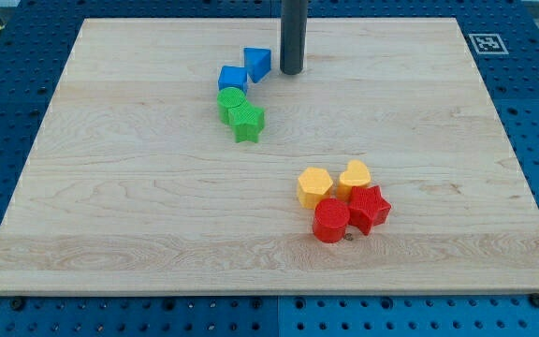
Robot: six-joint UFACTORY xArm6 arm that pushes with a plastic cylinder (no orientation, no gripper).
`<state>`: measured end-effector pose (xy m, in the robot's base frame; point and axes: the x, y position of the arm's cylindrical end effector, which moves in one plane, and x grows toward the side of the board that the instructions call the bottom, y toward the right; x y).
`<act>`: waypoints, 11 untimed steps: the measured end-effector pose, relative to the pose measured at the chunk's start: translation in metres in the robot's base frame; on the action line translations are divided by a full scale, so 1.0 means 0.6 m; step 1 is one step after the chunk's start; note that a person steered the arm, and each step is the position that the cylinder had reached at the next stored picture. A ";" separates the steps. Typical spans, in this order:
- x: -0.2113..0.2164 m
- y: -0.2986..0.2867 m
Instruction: Place triangle above the blue cube
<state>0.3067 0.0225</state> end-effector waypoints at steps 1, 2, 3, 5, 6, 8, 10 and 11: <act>0.000 -0.028; 0.000 -0.028; -0.051 -0.028; -0.047 -0.041; -0.047 -0.041; -0.037 -0.050; -0.018 -0.083; -0.001 -0.094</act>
